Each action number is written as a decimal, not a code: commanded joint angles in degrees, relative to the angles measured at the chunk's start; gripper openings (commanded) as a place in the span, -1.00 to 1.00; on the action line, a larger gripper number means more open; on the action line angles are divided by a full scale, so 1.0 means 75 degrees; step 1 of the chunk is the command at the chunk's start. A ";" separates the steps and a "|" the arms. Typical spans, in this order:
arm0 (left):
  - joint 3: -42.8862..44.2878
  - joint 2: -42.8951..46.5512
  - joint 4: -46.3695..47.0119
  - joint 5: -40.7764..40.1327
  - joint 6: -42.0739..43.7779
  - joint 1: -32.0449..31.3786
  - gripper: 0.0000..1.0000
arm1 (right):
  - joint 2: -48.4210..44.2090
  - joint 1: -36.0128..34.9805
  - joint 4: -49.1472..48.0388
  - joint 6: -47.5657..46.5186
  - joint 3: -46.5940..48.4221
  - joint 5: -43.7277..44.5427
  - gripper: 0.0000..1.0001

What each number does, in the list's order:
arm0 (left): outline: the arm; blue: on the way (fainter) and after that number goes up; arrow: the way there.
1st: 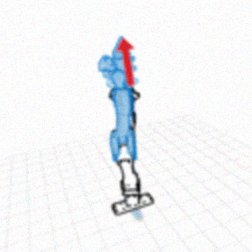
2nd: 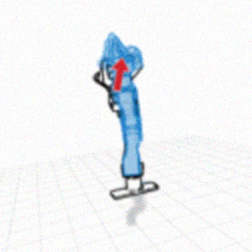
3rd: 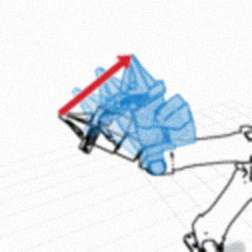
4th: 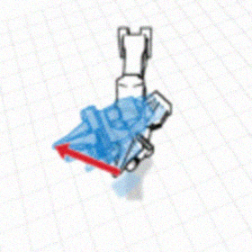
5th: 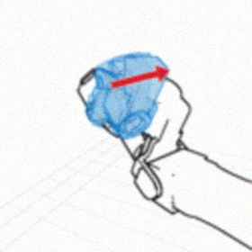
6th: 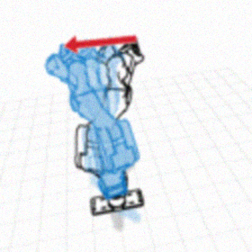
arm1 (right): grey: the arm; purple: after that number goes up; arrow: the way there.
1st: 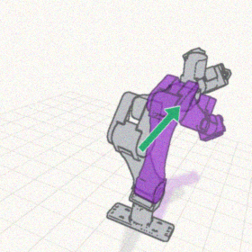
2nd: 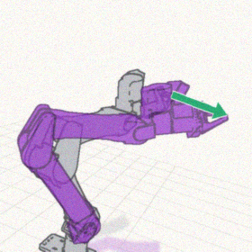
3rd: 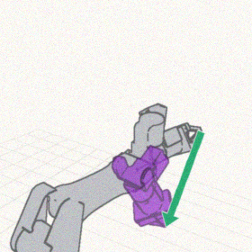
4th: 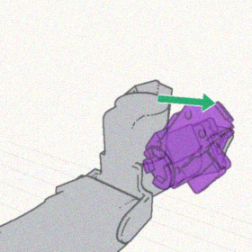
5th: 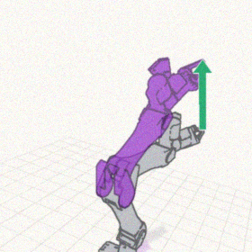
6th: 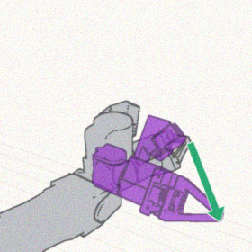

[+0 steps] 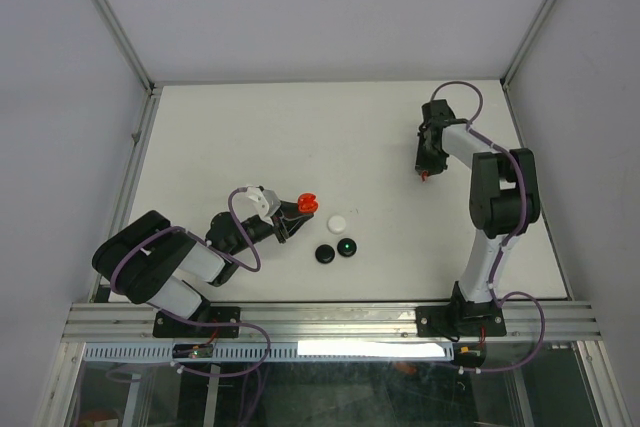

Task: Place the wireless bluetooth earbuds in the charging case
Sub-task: Pick up the earbud from the center of the board, then place the earbud in the charging case.

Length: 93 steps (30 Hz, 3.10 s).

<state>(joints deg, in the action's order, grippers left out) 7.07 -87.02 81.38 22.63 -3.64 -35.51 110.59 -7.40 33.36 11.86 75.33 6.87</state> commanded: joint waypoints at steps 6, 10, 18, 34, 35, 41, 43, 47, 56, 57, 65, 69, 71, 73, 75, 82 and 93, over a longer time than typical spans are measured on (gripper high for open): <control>0.0124 0.0140 0.0454 0.0164 -0.0002 0.0076 -0.90 | 0.0430 -0.0279 0.0697 -0.0127 0.0080 0.0241 -0.44; 0.0113 0.0142 0.0454 0.0170 -0.0004 0.0070 -0.90 | 0.0444 -0.0286 0.0762 -0.0140 0.0077 0.0269 -0.53; 0.0065 0.0263 0.0739 0.0271 -0.0189 0.0071 -0.90 | -0.0495 -0.0401 0.0451 -0.0105 -0.0444 -0.0067 -0.70; -0.0046 0.1721 0.0734 0.0641 -0.0900 0.0070 -0.90 | -0.4231 -0.1836 -0.0763 0.0162 -0.1981 -0.0890 -0.75; -0.0032 0.1804 0.0713 0.0683 -0.0913 0.0076 -0.90 | -0.4477 -0.1971 -0.0828 0.0178 -0.2055 -0.0909 -0.75; 0.0219 0.2245 0.0438 0.1047 -0.1010 0.0070 -0.90 | -0.5752 -0.2776 -0.1443 0.0239 -0.2284 -0.1043 -0.76; 0.0282 0.2341 0.0413 0.1142 -0.1036 0.0070 -0.90 | -0.6149 -0.3046 -0.1726 0.0234 -0.2393 -0.1133 -0.76; 0.0372 0.2493 0.0450 0.1307 -0.1128 0.0073 -0.89 | -0.6888 -0.3466 -0.2480 0.0199 -0.2720 -0.1420 -0.77; 0.0588 0.2591 0.0372 0.1481 -0.1343 0.0071 -0.89 | -0.7803 -0.4346 -0.4142 0.0225 -0.3473 -0.1952 -0.78; 0.0617 0.2586 0.0350 0.1482 -0.1378 0.0070 -0.89 | -0.7868 -0.4438 -0.4353 0.0241 -0.3551 -0.2026 -0.77; 0.0807 0.2373 0.0311 0.1520 -0.1757 0.0070 -0.89 | -0.8048 -0.5086 -0.5499 0.0351 -0.3927 -0.2542 -0.77; 0.0904 0.2302 0.0332 0.1613 -0.1927 0.0074 -0.89 | -0.8022 -0.5319 -0.6107 0.0431 -0.4085 -0.2722 -0.77; 0.0957 0.2268 0.0328 0.1661 -0.2017 0.0063 -0.89 | -0.7987 -0.5413 -0.6350 0.0462 -0.4156 -0.2781 -0.77; 0.0995 0.2231 0.0345 0.1700 -0.2101 0.0058 -0.89 | -0.7956 -0.5502 -0.6573 0.0501 -0.4221 -0.2821 -0.76; 0.1013 0.2180 0.0420 0.1705 -0.2196 0.0059 -0.89 | -0.7899 -0.5576 -0.6713 0.0527 -0.4249 -0.2862 -0.76; 0.1081 0.2037 0.0603 0.1728 -0.2476 0.0062 -0.89 | -0.7625 -0.5793 -0.7034 0.0529 -0.4308 -0.2976 -0.75; 0.1085 0.2073 0.0807 0.1728 -0.2698 0.0051 -0.89 | -0.7303 -0.5962 -0.7085 0.0357 -0.4383 -0.2815 -0.75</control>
<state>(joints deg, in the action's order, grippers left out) 13.39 -71.90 81.12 34.83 -21.61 -35.51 55.48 -51.59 -15.38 15.33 42.33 -14.61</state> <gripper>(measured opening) 0.239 0.165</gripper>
